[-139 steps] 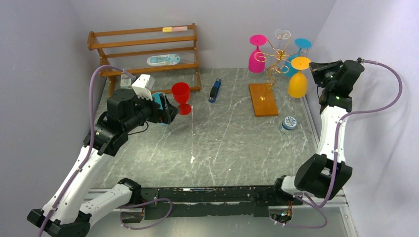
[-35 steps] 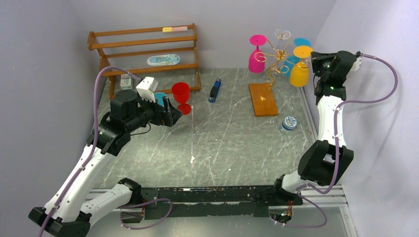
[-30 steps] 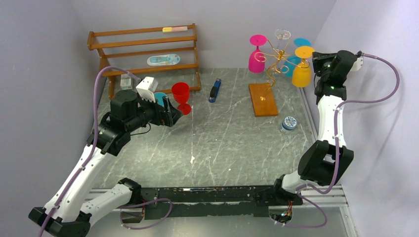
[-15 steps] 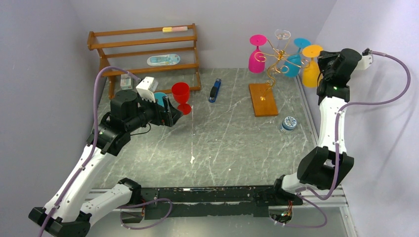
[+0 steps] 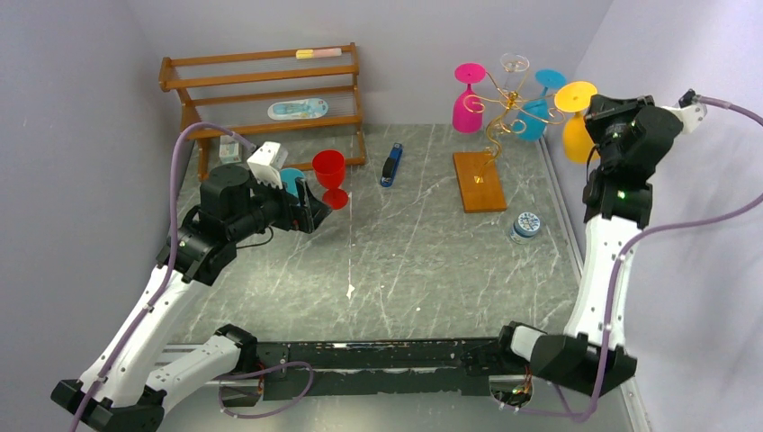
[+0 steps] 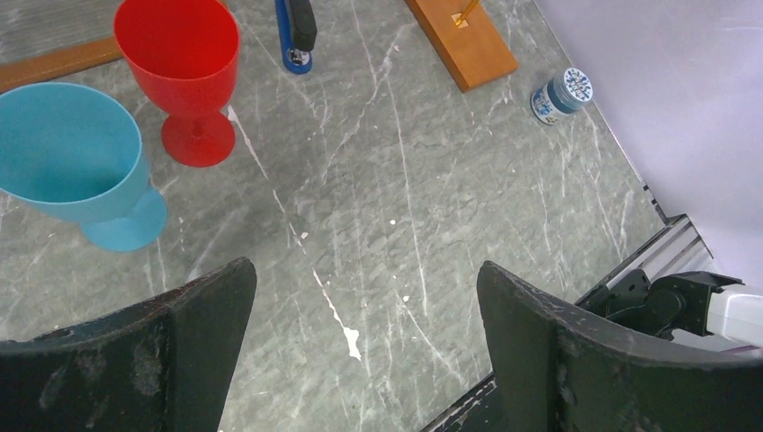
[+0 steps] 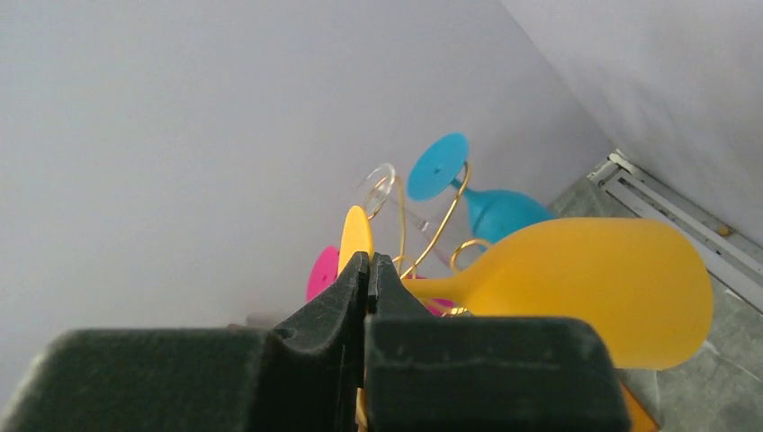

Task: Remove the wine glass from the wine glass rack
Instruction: Place the wine glass at the center of the board.

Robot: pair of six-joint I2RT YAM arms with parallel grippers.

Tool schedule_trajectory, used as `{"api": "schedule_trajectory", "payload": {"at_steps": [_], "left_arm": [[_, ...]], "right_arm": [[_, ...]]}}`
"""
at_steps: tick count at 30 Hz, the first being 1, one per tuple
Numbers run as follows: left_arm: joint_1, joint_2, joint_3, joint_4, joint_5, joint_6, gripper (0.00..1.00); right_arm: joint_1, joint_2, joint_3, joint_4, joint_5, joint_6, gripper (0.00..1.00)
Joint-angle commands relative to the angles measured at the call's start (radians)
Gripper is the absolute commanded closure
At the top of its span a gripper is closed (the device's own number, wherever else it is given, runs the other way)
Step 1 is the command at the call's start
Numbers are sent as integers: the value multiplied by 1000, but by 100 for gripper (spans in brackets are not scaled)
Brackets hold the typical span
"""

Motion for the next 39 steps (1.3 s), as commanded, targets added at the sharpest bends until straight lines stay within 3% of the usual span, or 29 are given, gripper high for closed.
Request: {"api": "schedule_trajectory", "payload": {"at_steps": [1, 15, 22, 29, 32, 39], "left_arm": [[2, -12, 32, -23, -22, 21, 3], [2, -14, 14, 12, 4, 16, 3], [2, -16, 2, 44, 39, 2, 3], [2, -18, -9, 66, 66, -5, 3], [2, -13, -9, 78, 96, 0, 3], [2, 23, -27, 151, 292, 6, 4]], "right_arm": [[12, -112, -54, -92, -54, -51, 100], [192, -335, -97, -328, -12, -128, 100], [220, -298, -151, -213, -427, -98, 100], [300, -175, -44, -331, -581, -248, 100], [394, -134, -49, -344, -613, -265, 100], [786, -40, -30, -330, -434, -330, 100]]}}
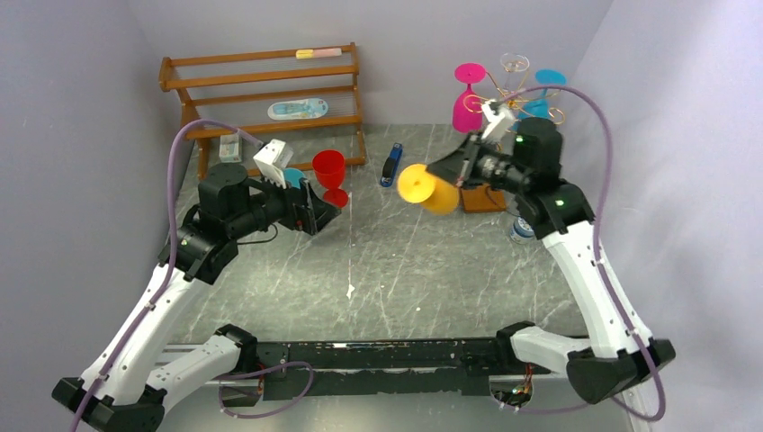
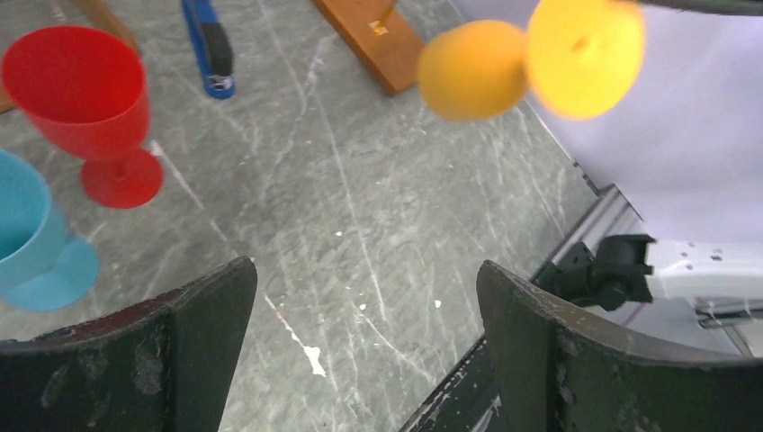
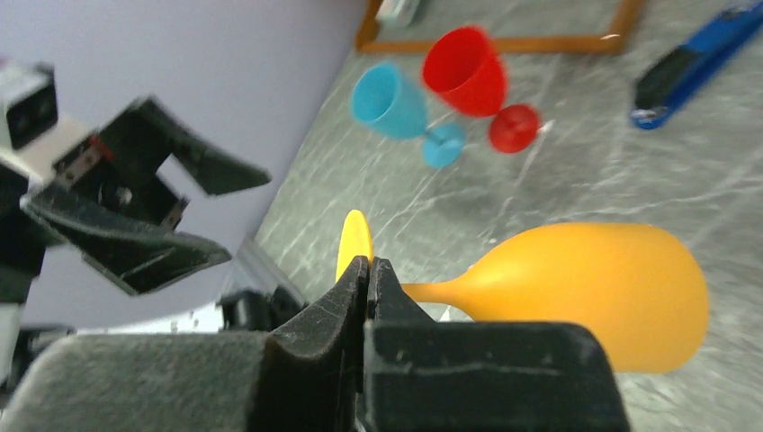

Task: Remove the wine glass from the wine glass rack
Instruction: Place the wine glass at the center of the board.

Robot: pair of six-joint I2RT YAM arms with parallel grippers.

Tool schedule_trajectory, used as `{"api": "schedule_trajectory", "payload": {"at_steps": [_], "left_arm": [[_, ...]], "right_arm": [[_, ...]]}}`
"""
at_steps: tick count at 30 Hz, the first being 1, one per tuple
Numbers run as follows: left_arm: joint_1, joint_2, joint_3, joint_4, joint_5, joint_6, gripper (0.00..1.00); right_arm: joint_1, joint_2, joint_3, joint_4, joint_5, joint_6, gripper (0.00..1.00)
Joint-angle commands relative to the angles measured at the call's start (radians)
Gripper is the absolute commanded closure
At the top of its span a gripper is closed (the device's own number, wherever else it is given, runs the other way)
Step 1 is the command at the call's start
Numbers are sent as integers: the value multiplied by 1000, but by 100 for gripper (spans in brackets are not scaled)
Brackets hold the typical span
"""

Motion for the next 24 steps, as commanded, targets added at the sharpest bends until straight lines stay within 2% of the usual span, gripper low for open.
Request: {"api": "schedule_trajectory", "payload": {"at_steps": [1, 4, 7, 14, 19, 24], "left_arm": [[2, 26, -33, 106, 213, -1, 5], [2, 46, -50, 168, 364, -11, 8], [2, 51, -80, 233, 479, -29, 10], [2, 58, -97, 233, 511, -21, 21], [2, 49, -103, 258, 456, -49, 37], [2, 32, -119, 301, 436, -89, 60]], "right_arm": [[219, 57, 42, 9, 109, -71, 100], [349, 78, 21, 71, 184, -82, 100], [408, 92, -9, 143, 180, -79, 100], [468, 97, -92, 331, 91, -14, 100], [471, 92, -106, 349, 78, -14, 100], [470, 59, -160, 416, 55, -10, 100]]}}
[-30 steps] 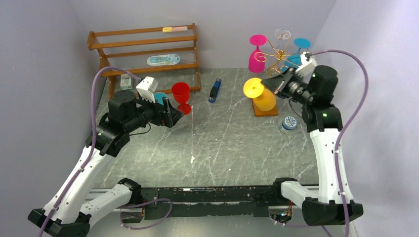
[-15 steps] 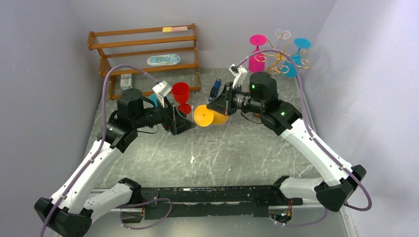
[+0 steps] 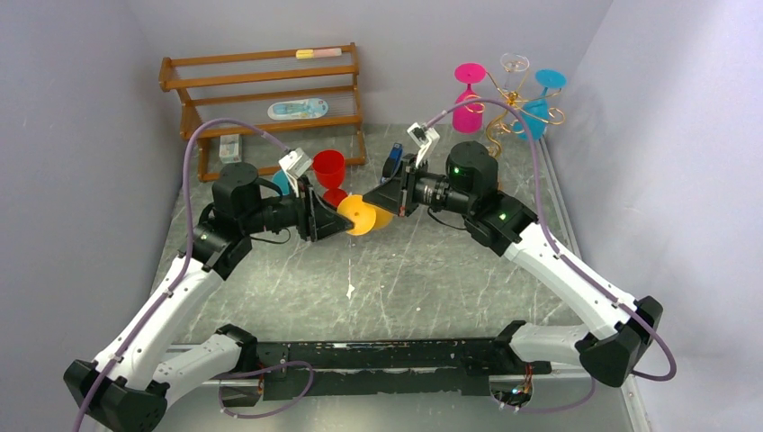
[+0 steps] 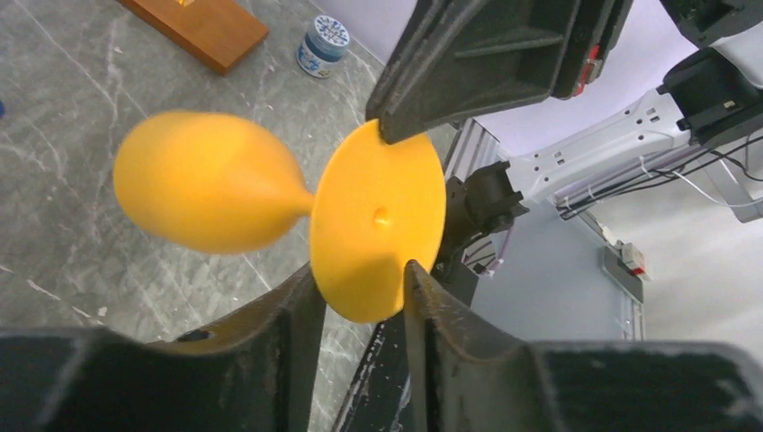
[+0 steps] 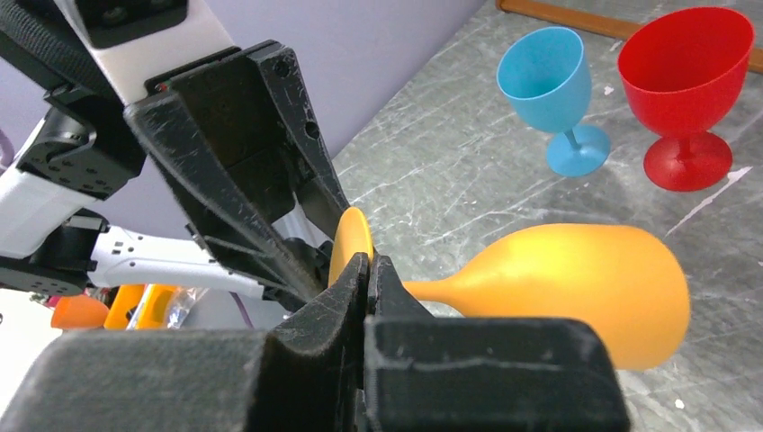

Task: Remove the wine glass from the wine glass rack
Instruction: Place the wine glass at the center of the board.

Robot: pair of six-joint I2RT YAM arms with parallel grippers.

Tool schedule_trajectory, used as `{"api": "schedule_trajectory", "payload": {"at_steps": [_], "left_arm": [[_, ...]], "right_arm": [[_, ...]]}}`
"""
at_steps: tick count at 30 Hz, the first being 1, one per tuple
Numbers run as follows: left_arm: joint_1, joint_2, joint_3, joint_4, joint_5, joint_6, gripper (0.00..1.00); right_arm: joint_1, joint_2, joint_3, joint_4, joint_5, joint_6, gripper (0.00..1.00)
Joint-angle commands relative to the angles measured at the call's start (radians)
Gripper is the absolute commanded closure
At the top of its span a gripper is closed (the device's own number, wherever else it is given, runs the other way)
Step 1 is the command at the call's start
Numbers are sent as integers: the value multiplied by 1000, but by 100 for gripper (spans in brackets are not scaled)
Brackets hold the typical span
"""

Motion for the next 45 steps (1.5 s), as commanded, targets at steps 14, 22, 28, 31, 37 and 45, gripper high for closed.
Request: {"api": "schedule_trajectory", "payload": {"at_steps": [14, 22, 28, 31, 37, 45], "left_arm": [[3, -34, -26, 135, -18, -77, 95], [2, -33, -29, 174, 13, -88, 95], [3, -25, -25, 157, 11, -74, 95], [2, -20, -17, 153, 12, -70, 95], [3, -15, -14, 149, 15, -74, 95], [2, -19, -14, 145, 17, -80, 95]], "right_arm": [[4, -74, -155, 167, -195, -61, 86], [5, -92, -217, 153, -260, -87, 66], [4, -126, -297, 260, -297, -33, 62], [4, -143, -343, 359, -293, 32, 57], [4, -134, -331, 338, -207, 52, 38], [4, -162, -420, 491, -124, 114, 8]]}}
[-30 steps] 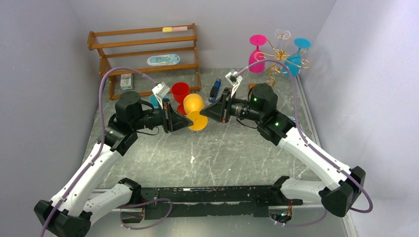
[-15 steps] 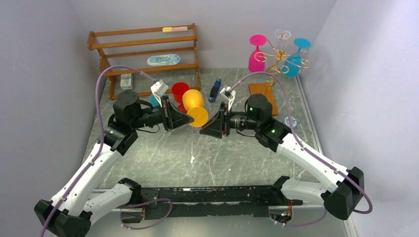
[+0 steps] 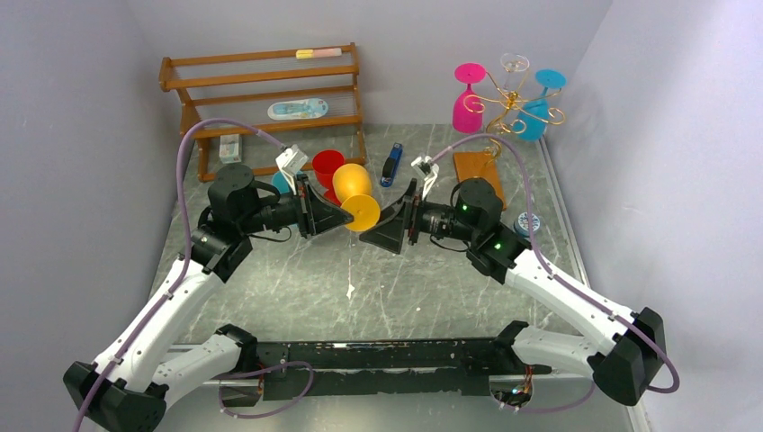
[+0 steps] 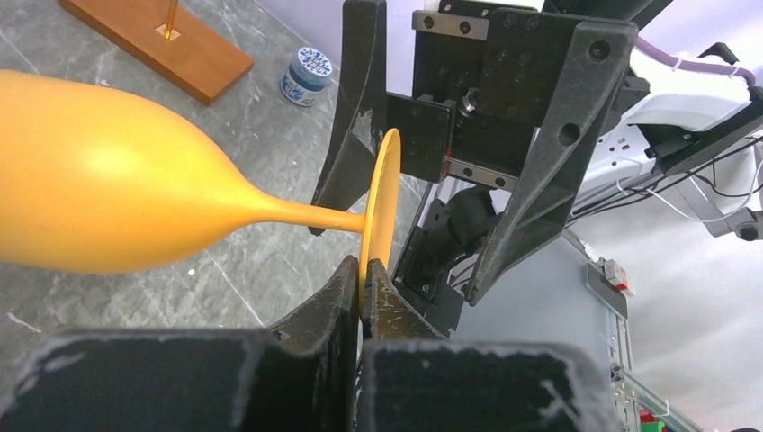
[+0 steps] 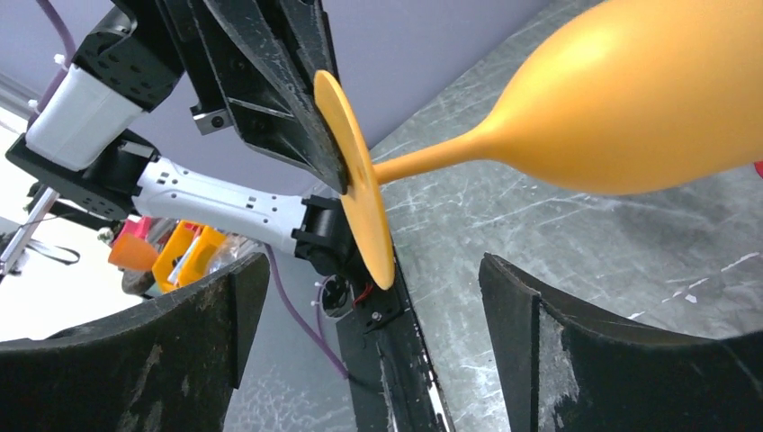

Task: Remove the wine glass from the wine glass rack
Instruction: Place the wine glass at the center of the board.

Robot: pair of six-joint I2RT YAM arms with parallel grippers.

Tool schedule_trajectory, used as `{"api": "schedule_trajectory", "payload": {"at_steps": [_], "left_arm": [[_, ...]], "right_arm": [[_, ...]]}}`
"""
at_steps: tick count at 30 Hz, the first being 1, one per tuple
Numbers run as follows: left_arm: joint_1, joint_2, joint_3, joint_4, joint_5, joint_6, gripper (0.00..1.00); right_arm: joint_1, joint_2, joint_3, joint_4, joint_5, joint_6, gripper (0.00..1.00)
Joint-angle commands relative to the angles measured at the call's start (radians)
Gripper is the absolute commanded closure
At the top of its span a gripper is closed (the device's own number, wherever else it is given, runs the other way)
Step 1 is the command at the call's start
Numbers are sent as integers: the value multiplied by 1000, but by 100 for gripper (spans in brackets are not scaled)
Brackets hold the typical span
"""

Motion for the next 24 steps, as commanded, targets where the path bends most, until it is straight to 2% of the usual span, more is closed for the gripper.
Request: {"api": "schedule_trajectory", "payload": {"at_steps": [1, 4, 7, 11, 15, 19, 24], "left_arm": [[2, -4, 14, 33, 18, -1, 95], [2, 0, 8, 42, 30, -8, 95], [1, 8, 3, 58, 52, -18, 95], [1, 15, 8, 51, 73, -12, 95], [1, 19, 16, 33, 85, 7, 95], [1, 27, 13, 50, 105, -1, 95], [1, 29, 13, 52, 108, -2, 95]], "right_arm": [[3, -35, -77, 170, 48, 52, 8], [4, -42, -130, 313, 11, 74, 10], [4, -47, -181, 415, 37, 126, 19], [5, -60, -208, 450, 91, 142, 36], [4, -52, -208, 475, 72, 161, 49], [5, -15, -191, 495, 32, 196, 55], [5, 18, -192, 564, 3, 248, 70]]}}
